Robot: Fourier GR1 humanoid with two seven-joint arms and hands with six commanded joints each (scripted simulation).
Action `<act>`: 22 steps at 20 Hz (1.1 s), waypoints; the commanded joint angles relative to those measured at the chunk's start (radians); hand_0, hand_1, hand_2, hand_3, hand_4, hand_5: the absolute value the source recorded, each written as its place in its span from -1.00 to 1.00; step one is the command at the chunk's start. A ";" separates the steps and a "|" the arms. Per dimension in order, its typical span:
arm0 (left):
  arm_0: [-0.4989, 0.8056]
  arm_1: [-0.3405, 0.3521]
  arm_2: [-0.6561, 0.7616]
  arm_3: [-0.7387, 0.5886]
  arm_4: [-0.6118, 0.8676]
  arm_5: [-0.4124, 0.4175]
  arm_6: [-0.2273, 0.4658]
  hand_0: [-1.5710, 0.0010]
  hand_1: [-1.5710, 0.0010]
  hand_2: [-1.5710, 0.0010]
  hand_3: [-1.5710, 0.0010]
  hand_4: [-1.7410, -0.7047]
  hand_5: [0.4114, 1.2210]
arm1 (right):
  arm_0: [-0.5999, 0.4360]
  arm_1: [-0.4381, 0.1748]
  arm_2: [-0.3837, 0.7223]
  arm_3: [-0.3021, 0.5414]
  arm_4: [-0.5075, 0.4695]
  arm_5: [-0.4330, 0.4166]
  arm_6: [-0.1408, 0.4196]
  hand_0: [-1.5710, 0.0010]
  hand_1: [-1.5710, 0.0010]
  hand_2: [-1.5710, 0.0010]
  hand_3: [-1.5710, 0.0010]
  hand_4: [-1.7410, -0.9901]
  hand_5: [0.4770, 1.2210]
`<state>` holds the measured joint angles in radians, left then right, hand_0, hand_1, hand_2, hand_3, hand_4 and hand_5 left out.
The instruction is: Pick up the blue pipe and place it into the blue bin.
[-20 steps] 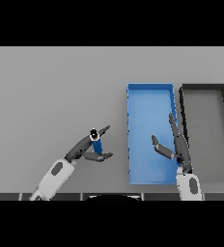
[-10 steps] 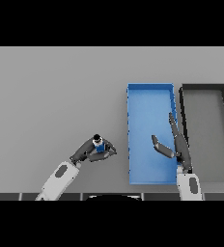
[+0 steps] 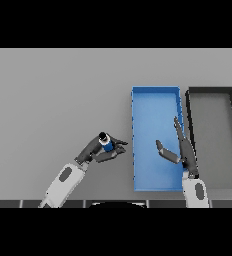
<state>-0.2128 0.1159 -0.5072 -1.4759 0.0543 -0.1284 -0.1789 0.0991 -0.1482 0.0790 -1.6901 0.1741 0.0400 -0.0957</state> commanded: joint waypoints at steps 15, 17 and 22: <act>-0.036 -0.044 0.009 -0.093 -0.036 -0.075 0.110 -1.00 -1.00 -1.00 -1.00 -0.47 1.00 | 0.211 0.077 0.041 -0.177 0.146 -0.159 0.002 1.00 1.00 1.00 1.00 0.47 -0.55; -0.026 -0.040 0.014 -0.097 -0.043 -0.086 0.107 -1.00 -1.00 -1.00 -1.00 -0.47 1.00 | 0.252 0.093 0.052 -0.225 0.179 -0.187 0.019 1.00 1.00 1.00 1.00 0.48 -0.56; -0.012 -0.062 0.014 -0.114 -0.052 -0.112 0.106 -1.00 -1.00 -1.00 -1.00 -0.47 1.00 | 0.253 0.061 0.066 -0.360 -0.086 0.011 0.009 1.00 0.97 0.86 1.00 0.42 -0.64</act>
<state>-0.2252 0.0540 -0.4938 -1.5899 0.0014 -0.2420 -0.0747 0.3521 -0.0886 0.1447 -2.0505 0.0877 0.0509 -0.0960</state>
